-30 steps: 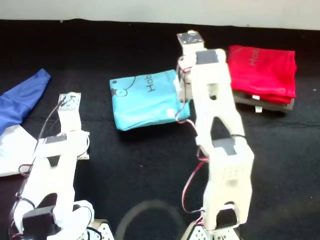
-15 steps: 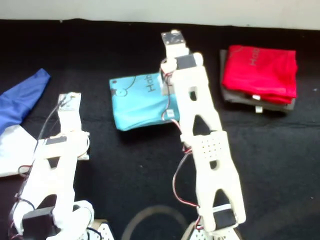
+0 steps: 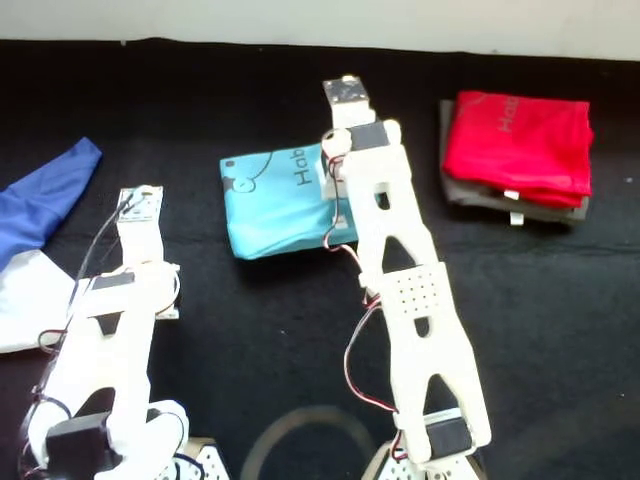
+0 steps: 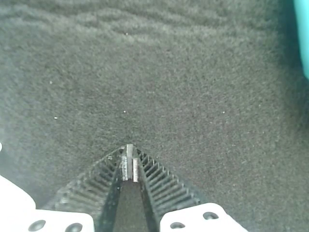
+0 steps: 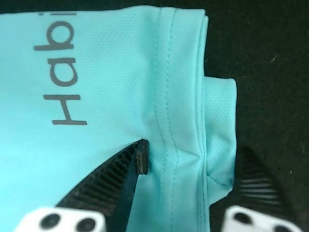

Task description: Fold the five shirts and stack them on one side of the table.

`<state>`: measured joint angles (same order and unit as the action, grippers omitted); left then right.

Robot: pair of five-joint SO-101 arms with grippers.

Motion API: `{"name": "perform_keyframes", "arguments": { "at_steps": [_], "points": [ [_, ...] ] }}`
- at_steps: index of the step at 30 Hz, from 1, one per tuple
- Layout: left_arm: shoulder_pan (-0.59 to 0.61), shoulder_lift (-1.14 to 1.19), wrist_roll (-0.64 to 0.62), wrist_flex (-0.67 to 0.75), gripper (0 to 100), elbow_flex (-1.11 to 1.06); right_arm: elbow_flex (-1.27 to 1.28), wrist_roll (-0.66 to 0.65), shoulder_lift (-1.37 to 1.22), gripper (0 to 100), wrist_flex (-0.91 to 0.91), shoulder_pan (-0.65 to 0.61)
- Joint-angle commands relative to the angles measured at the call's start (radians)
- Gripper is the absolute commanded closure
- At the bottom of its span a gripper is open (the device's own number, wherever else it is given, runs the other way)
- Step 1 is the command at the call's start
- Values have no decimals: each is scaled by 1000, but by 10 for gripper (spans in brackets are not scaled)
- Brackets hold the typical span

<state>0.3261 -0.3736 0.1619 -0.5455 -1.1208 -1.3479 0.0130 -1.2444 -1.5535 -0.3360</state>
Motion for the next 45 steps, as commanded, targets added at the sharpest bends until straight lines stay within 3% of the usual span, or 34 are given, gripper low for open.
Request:
{"name": "perform_keyframes", "arguments": {
  "at_steps": [1, 7, 17, 25, 32, 41, 45],
  "points": [
    [-12, -21, 6, 17, 987, -1, 4, 0, -7, 964, -24, 12],
    [-12, -21, 6, 17, 987, -1, -16, -5, 10, 991, -24, 50],
    [-12, -21, 6, 17, 987, -1, -291, -270, 186, 992, -194, 242],
    [-12, -21, 6, 17, 987, -1, -302, -437, 371, 992, -153, 427],
    [-12, -21, 6, 17, 987, -1, -289, -559, 389, 992, -7, 564],
    [-12, -19, 6, 17, 987, -1, -28, -563, 392, 992, 354, 654],
    [-12, -19, 6, 17, 987, -1, 61, -560, 397, 992, 403, 656]
  ]
}}
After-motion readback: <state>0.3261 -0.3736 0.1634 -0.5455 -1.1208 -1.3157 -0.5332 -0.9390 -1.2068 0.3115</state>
